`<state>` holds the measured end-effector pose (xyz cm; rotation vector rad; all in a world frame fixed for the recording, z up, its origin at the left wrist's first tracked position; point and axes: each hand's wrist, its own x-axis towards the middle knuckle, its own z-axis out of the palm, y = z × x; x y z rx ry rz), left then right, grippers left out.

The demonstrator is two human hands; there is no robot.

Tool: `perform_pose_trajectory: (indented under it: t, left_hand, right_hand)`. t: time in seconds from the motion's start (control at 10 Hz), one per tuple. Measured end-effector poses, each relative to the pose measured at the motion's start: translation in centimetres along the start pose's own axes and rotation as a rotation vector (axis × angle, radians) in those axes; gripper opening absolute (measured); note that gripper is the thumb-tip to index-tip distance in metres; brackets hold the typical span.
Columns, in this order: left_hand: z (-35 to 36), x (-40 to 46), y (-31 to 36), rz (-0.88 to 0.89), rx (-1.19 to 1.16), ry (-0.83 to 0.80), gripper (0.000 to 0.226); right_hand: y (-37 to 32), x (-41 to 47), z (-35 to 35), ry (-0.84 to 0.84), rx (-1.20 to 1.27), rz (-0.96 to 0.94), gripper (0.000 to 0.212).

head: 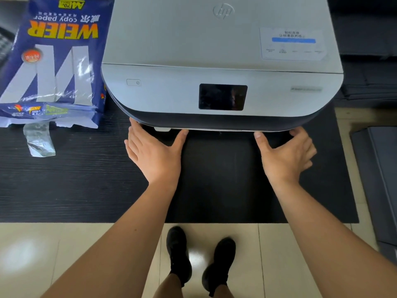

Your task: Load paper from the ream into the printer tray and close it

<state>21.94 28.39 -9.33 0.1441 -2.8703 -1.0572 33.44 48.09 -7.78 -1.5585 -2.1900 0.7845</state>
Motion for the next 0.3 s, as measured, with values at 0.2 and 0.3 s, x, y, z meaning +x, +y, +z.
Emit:
perform_pose_trajectory:
  t: [0.2, 0.3]
  left_hand:
    - [-2.7, 0.8, 0.7, -0.029, -0.059, -0.158, 0.123]
    - [-6.6, 0.9, 2.1, 0.017, -0.146, -0.196, 0.124]
  right_hand:
    - [-1.0, 0.3, -2.8, -0.217, 0.110, 0.072, 0.075]
    - [-2.5, -1.6, -5.8, -0.289, 0.212, 0.056, 0.070]
